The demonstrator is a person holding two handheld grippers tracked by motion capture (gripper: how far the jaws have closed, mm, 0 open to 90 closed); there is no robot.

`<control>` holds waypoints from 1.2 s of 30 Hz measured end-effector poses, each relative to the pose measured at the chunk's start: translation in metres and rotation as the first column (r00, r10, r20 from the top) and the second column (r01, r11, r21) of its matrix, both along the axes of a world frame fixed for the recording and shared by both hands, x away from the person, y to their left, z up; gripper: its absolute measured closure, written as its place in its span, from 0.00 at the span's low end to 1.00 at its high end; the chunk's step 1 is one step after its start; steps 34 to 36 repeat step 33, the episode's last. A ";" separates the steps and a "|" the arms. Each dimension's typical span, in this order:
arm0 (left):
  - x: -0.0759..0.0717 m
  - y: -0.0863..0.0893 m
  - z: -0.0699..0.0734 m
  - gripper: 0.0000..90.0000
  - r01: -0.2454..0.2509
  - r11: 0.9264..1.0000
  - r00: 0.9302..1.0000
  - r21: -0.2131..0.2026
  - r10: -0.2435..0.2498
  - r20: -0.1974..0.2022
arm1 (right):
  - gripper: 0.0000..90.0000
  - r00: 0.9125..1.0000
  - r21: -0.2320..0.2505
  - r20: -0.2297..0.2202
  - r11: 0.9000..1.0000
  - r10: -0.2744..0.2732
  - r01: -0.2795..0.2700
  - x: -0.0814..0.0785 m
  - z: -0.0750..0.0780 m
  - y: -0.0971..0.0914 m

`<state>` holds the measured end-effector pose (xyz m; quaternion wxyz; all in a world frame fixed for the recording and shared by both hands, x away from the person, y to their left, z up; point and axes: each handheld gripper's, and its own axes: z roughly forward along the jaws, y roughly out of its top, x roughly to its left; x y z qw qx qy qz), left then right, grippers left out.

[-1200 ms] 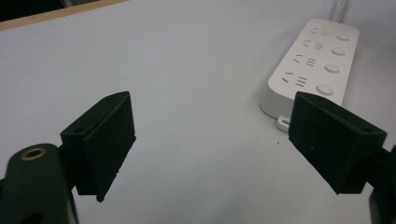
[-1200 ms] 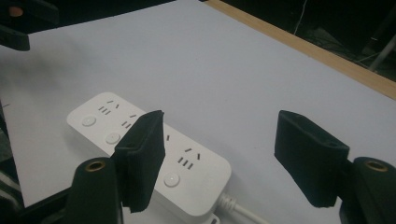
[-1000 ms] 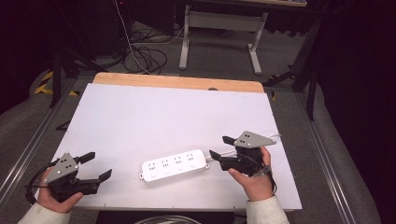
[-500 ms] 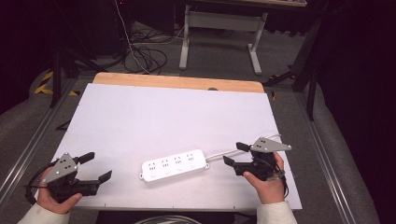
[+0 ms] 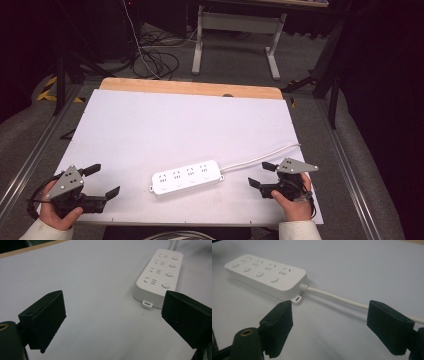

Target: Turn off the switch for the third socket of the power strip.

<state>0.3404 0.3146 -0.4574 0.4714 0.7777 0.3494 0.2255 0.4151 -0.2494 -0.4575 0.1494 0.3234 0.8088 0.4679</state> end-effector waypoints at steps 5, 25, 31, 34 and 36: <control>0.000 0.000 -0.001 0.06 0.002 1.000 1.000 -0.010 -0.003 -0.008 | 0.24 1.000 -0.010 -0.016 1.000 -0.012 0.011 -0.001 -0.011 -0.005; 0.005 0.004 -0.005 0.05 -0.031 1.000 0.999 -0.003 0.031 -0.017 | 0.24 0.998 -0.011 -0.057 1.000 -0.014 0.013 -0.003 -0.025 -0.008; 0.005 0.005 -0.006 0.05 -0.030 1.000 1.000 -0.006 0.030 -0.004 | 0.24 0.999 -0.033 -0.044 0.999 -0.017 0.015 -0.003 -0.024 -0.006; 0.005 0.005 -0.006 0.05 -0.026 0.999 1.000 0.019 0.025 0.016 | 0.23 0.999 -0.041 -0.035 0.999 -0.022 0.020 -0.004 -0.024 -0.006; 0.005 0.005 -0.006 0.05 -0.026 0.999 1.000 0.019 0.025 0.016 | 0.23 0.999 -0.041 -0.035 0.999 -0.022 0.020 -0.004 -0.024 -0.006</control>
